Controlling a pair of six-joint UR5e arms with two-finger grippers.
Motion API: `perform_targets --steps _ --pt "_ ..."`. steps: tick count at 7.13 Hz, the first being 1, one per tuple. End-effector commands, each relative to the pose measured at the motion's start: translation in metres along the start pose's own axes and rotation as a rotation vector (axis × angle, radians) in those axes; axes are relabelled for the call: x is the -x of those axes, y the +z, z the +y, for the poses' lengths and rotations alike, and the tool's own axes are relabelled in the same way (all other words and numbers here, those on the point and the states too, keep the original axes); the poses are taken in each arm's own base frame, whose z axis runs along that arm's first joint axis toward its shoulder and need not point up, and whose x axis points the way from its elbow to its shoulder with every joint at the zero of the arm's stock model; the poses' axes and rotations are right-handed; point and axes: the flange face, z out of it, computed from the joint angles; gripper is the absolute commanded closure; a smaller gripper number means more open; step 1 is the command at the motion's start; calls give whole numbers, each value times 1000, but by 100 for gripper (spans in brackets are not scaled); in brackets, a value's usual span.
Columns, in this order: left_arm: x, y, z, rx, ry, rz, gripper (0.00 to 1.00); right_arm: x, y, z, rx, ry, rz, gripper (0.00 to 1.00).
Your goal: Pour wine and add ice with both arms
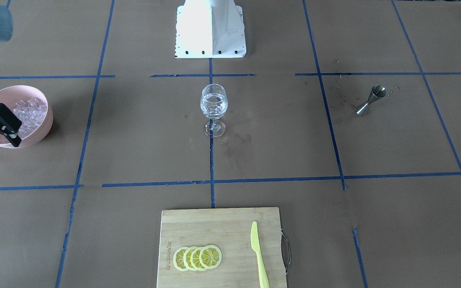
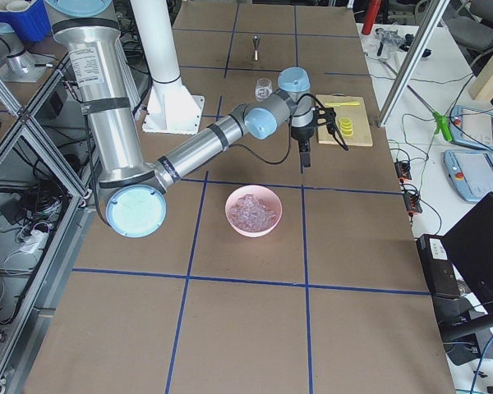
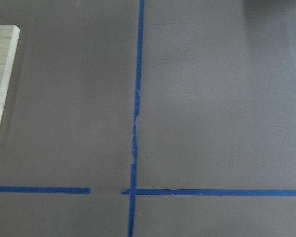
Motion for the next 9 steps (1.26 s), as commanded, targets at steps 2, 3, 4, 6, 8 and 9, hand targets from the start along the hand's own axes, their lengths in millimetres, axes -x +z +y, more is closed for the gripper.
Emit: perform_targets --steps 2,3,4,6,8,9 --pt "1 3 33 66 -92 176 0 -168 -3 8 106 -99 -31 0" --pt "3 7 45 38 -64 171 0 -204 1 11 156 -93 -70 0" --pt "8 19 67 6 -27 167 0 -222 -1 14 182 -101 -74 0" --pt "10 30 125 -126 108 153 0 -229 4 17 201 -94 -58 0" --pt "1 38 137 -136 148 179 0 -231 5 17 197 -98 -56 0" --pt "0 38 138 -138 154 175 0 -230 5 17 195 -101 -56 0"
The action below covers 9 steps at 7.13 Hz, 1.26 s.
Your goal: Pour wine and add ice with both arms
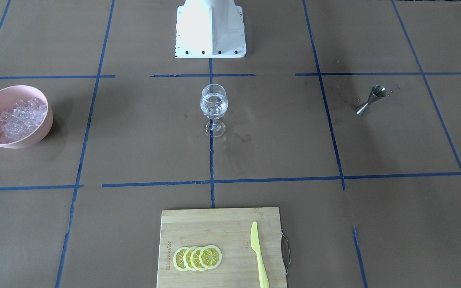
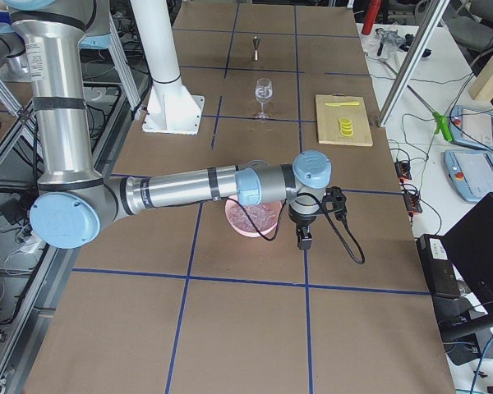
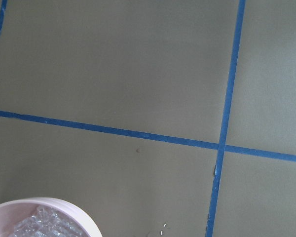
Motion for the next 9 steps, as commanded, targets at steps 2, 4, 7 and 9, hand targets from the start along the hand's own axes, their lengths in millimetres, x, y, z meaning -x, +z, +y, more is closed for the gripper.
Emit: perform_targets --steps 2,4,7,9 --pt "-4 14 11 33 18 -17 0 -7 7 1 10 24 -2 0" --pt "-5 13 14 34 17 -16 0 -15 17 -3 24 32 -3 0" --pt "4 21 27 61 -9 -46 0 -14 26 8 1 -26 -14 0" --pt "7 18 31 68 -6 -92 0 -28 35 21 4 -21 19 0"
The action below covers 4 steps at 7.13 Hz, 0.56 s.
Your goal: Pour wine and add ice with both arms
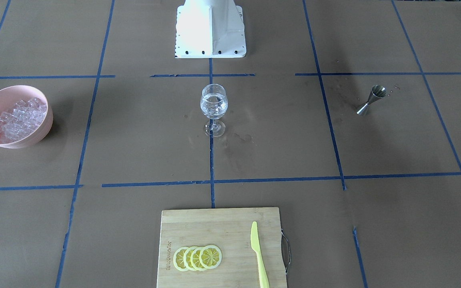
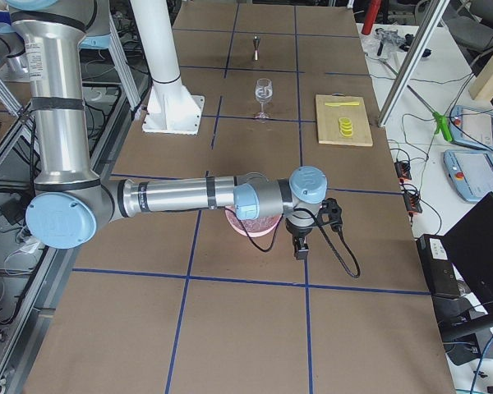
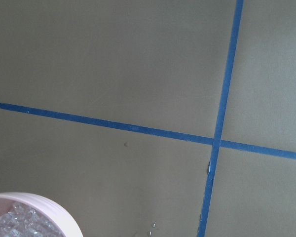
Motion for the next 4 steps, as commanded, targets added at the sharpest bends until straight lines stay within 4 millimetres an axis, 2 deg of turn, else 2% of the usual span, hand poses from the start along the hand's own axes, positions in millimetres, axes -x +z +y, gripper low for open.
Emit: perform_targets --steps 1,4 --pt "2 2 4 9 -2 -17 0 -13 9 16 9 9 24 0" --pt "5 8 2 100 -93 9 0 -20 16 29 25 25 26 0"
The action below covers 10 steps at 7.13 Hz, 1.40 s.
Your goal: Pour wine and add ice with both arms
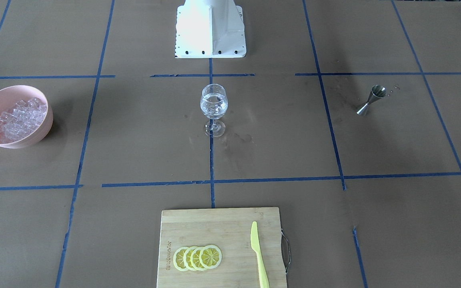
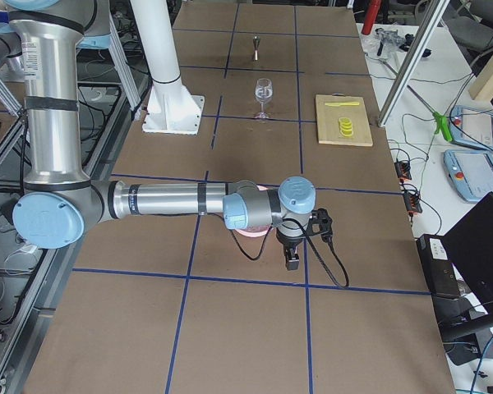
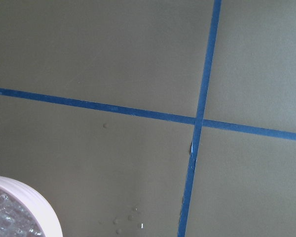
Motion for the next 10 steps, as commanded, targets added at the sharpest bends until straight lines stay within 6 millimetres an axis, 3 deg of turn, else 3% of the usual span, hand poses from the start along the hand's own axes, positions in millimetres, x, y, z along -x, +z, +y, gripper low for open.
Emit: perform_targets --steps 1,3,4,6,8,9,10 --pt "-1 -1 -3 79 -81 16 0 -1 0 3 2 2 1 0" --pt "-14 -13 -19 139 -150 55 0 15 -7 -14 -14 -32 20 0" --pt "-10 -10 -31 178 -190 59 0 16 -6 -16 -3 -29 44 0" --pt "-10 -10 -34 209 -220 68 0 34 -10 -35 12 -37 42 0" --pt "-12 -12 -41 200 -207 66 0 41 1 -55 45 -33 38 0" --pt "-9 -11 -58 193 -197 59 0 43 0 -57 43 -35 30 0" --pt "-9 -12 -56 192 -199 63 0 42 0 -57 43 -35 30 0"
